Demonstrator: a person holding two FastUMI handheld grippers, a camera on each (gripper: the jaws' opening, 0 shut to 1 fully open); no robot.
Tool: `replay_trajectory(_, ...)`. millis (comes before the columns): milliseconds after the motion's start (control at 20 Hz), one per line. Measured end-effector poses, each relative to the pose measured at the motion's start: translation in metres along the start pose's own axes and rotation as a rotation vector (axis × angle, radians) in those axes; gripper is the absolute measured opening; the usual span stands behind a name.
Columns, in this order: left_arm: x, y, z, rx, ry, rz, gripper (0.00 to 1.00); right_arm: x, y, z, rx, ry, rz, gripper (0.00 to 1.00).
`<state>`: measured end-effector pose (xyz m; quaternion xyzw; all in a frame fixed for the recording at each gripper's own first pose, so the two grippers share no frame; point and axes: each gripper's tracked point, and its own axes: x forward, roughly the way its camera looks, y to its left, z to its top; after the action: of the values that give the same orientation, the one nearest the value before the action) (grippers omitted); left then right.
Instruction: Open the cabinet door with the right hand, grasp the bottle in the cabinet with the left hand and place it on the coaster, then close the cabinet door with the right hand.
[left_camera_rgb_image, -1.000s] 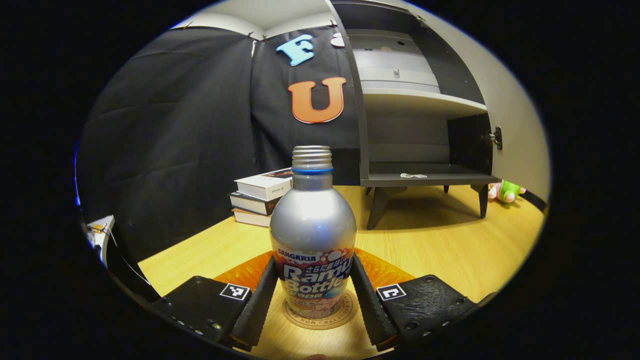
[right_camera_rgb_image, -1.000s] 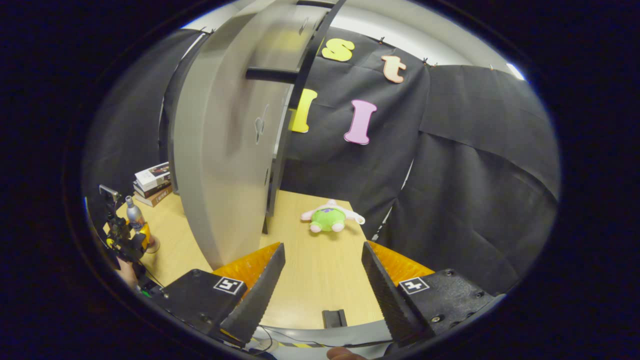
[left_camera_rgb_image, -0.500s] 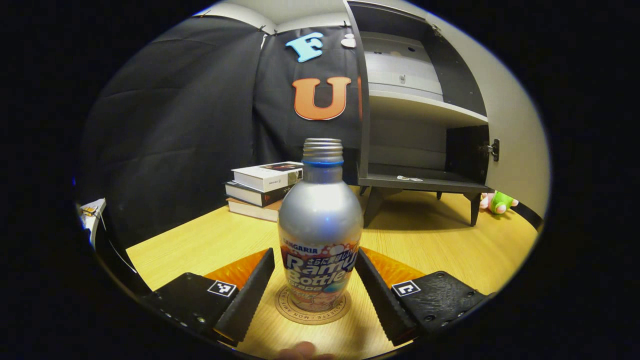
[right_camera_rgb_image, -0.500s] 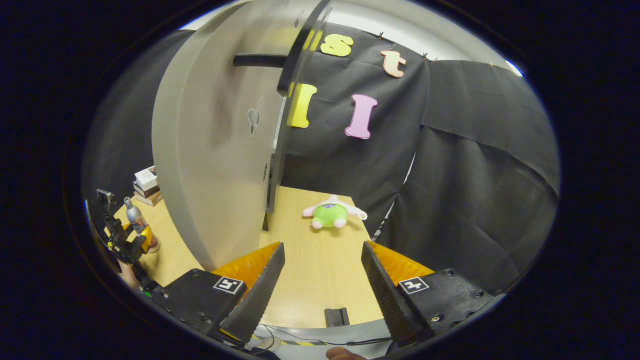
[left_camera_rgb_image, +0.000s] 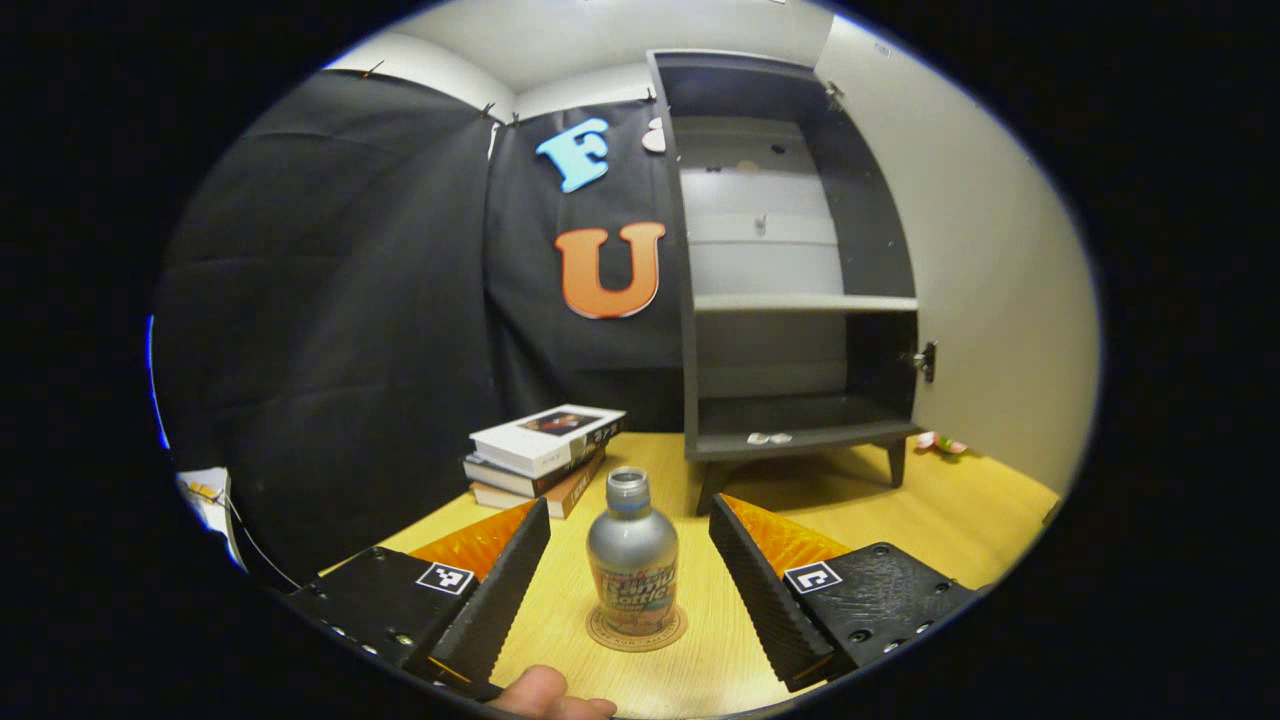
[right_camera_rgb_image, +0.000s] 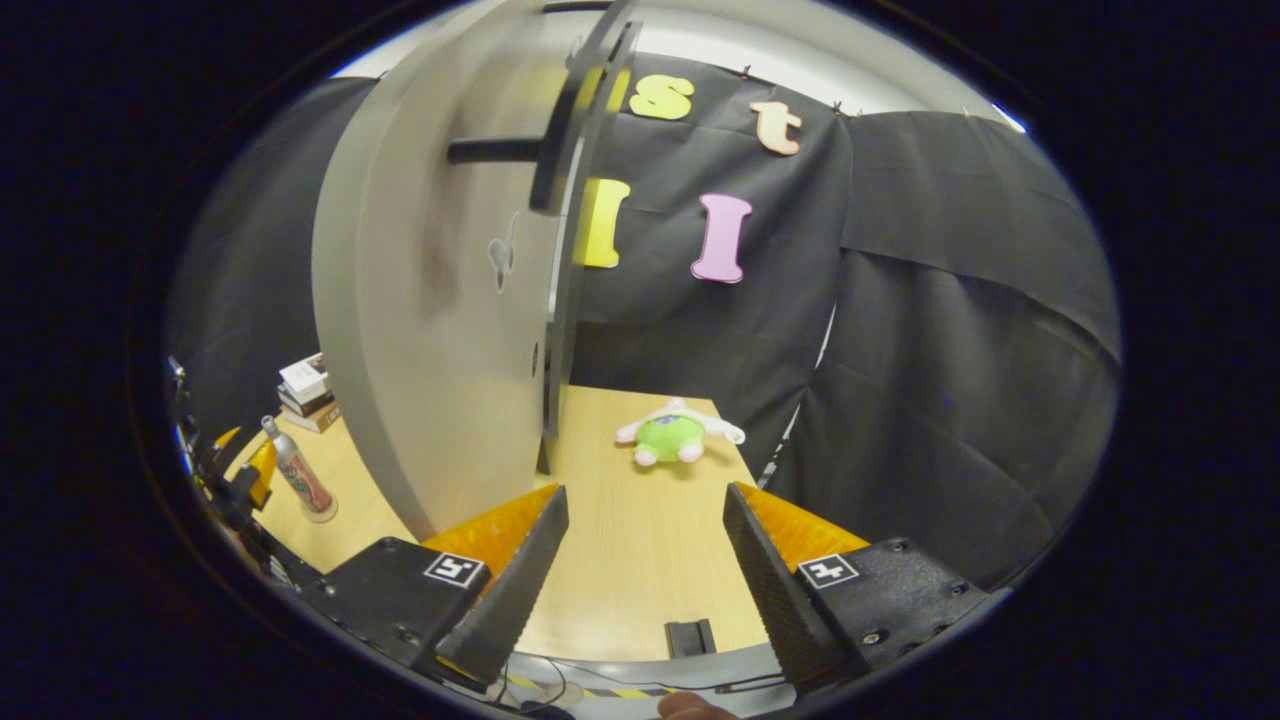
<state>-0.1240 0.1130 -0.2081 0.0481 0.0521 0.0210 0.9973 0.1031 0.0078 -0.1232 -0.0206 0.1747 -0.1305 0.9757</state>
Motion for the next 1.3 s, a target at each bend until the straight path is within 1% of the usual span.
replay_trajectory(100, -0.010, -0.009, 0.056, 0.059, -0.080, -0.046, 0.97, 0.000, 0.001, 0.004, 0.037, -0.025, 0.009, 1.00)
replay_trajectory(150, -0.009, -0.017, 0.081, 0.059, -0.112, -0.082, 0.96, -0.003, -0.003, 0.006, 0.047, -0.036, 0.007, 1.00)
replay_trajectory(200, -0.013, -0.026, 0.101, 0.051, -0.139, -0.113, 1.00, -0.008, -0.008, 0.007, 0.059, -0.049, 0.005, 1.00)
replay_trajectory(250, -0.015, -0.033, 0.120, 0.043, -0.152, -0.134, 0.96, -0.014, -0.012, 0.010, 0.077, -0.064, 0.005, 1.00)
replay_trajectory(350, -0.020, -0.054, 0.152, 0.053, -0.152, -0.171, 0.96, -0.020, -0.020, 0.020, 0.121, -0.095, 0.013, 1.00)
replay_trajectory(400, -0.021, -0.062, 0.166, 0.089, -0.141, -0.182, 0.96, -0.020, -0.024, 0.028, 0.142, -0.114, 0.022, 1.00)
replay_trajectory(450, -0.022, -0.070, 0.181, 0.112, -0.146, -0.184, 0.96, -0.018, -0.029, 0.035, 0.162, -0.132, 0.030, 1.00)
replay_trajectory(500, -0.022, -0.079, 0.194, 0.109, -0.145, -0.189, 0.96, -0.018, -0.035, 0.045, 0.181, -0.153, 0.040, 1.00)
replay_trajectory(550, -0.021, -0.089, 0.201, 0.081, -0.140, -0.196, 0.96, -0.014, -0.041, 0.057, 0.198, -0.176, 0.045, 0.99)
replay_trajectory(600, -0.019, -0.100, 0.207, 0.040, -0.129, -0.207, 0.96, -0.012, -0.046, 0.070, 0.217, -0.200, 0.054, 1.00)
replay_trajectory(700, -0.017, -0.113, 0.221, -0.023, -0.094, -0.215, 0.96, -0.008, -0.048, 0.093, 0.235, -0.246, 0.101, 1.00)
replay_trajectory(800, -0.012, -0.106, 0.239, -0.049, -0.086, -0.158, 0.96, -0.004, -0.049, 0.111, 0.222, -0.280, 0.154, 0.98)
replay_trajectory(850, -0.010, -0.102, 0.240, -0.063, -0.073, -0.129, 0.96, -0.004, -0.048, 0.117, 0.219, -0.295, 0.184, 0.98)
replay_trajectory(900, -0.009, -0.101, 0.237, -0.079, -0.053, -0.110, 0.96, -0.005, -0.042, 0.123, 0.223, -0.310, 0.221, 0.96)
replay_trajectory(950, -0.007, -0.099, 0.234, -0.091, -0.038, -0.094, 0.96, -0.005, -0.036, 0.127, 0.230, -0.324, 0.260, 0.98)
replay_trajectory(1050, -0.009, -0.089, 0.230, -0.096, -0.011, -0.053, 0.96, -0.008, -0.023, 0.130, 0.242, -0.322, 0.314, 0.98)
replay_trajectory(1150, -0.011, -0.089, 0.233, -0.069, -0.016, -0.060, 0.96, -0.006, -0.025, 0.129, 0.261, -0.314, 0.301, 0.97)
replay_trajectory(1200, -0.010, -0.089, 0.237, -0.047, -0.030, -0.070, 0.96, -0.007, -0.024, 0.127, 0.282, -0.303, 0.292, 0.94)
replay_trajectory(1250, -0.008, -0.091, 0.239, -0.035, -0.047, -0.092, 0.96, -0.008, -0.026, 0.126, 0.305, -0.300, 0.276, 0.94)
replay_trajectory(1300, -0.007, -0.094, 0.239, -0.028, -0.059, -0.113, 0.96, -0.011, -0.028, 0.126, 0.321, -0.302, 0.252, 0.97)
